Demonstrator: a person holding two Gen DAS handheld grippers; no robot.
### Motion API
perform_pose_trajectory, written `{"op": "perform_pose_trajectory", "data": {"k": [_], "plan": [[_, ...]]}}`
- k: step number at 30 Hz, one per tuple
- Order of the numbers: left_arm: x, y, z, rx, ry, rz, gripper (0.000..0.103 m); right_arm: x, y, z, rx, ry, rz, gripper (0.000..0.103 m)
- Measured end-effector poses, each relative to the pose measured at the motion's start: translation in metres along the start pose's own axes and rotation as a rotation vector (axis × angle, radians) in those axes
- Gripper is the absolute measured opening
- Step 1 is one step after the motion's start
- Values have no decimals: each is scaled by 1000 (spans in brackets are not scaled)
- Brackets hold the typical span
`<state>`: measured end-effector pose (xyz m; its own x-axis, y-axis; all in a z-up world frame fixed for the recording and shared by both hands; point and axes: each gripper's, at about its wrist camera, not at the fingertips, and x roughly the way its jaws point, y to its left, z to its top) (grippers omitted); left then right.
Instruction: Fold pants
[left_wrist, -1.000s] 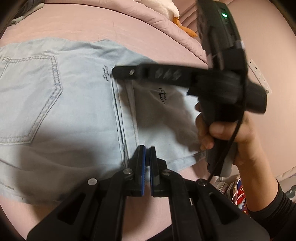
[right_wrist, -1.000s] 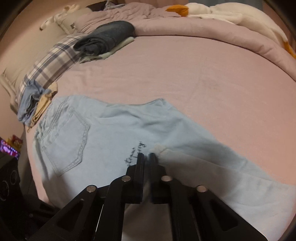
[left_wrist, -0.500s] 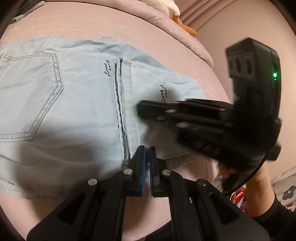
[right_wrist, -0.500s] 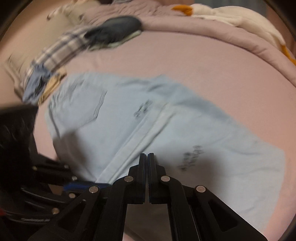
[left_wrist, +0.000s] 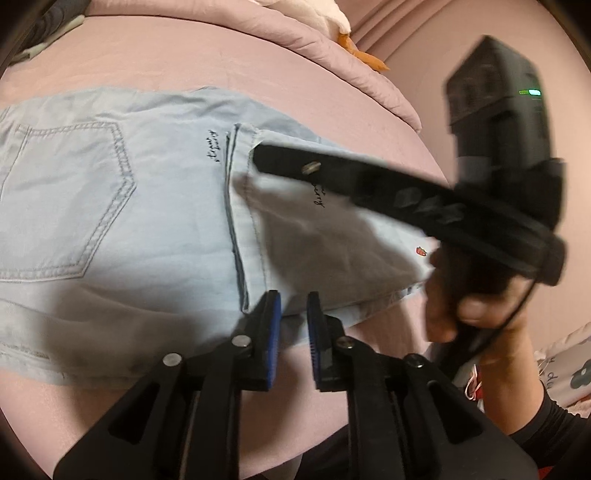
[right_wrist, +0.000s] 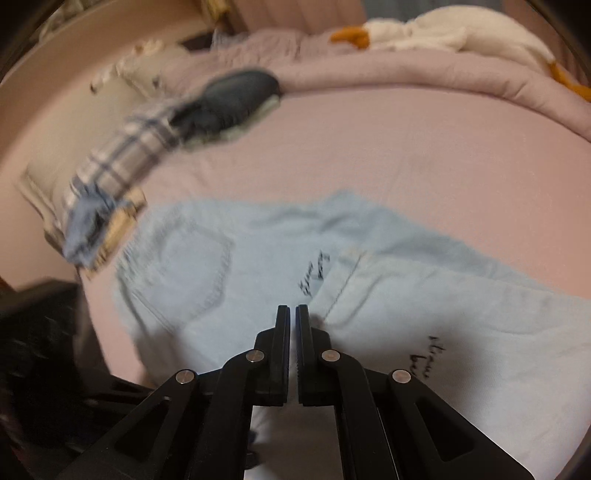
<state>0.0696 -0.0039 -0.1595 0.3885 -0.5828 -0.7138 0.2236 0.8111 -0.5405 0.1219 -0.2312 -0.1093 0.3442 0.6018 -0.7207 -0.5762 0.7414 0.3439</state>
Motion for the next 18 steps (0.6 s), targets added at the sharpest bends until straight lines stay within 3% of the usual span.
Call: {"op": "perform_pose_trajectory", "data": {"k": [6, 10, 13, 15, 17, 18], "plan": [[1, -3, 0, 13, -10, 12, 19, -22, 3, -13, -2, -2, -79, 4], [0, -4, -1, 14, -13, 18, 20, -3, 2, -31, 18, 58, -111, 32], [-1, -7, -5, 35, -13, 46, 20, 9, 5, -43, 5, 47, -143, 33], [-6, -7, -5, 34, -23, 49, 27, 8, 6, -42, 16, 41, -146, 33], [-13, -8, -6, 45, -57, 89, 47, 3, 5, -39, 41, 34, -129, 33], [-17, -8, -8, 47, -71, 96, 50, -1, 6, -38, 50, 26, -119, 33]]}}
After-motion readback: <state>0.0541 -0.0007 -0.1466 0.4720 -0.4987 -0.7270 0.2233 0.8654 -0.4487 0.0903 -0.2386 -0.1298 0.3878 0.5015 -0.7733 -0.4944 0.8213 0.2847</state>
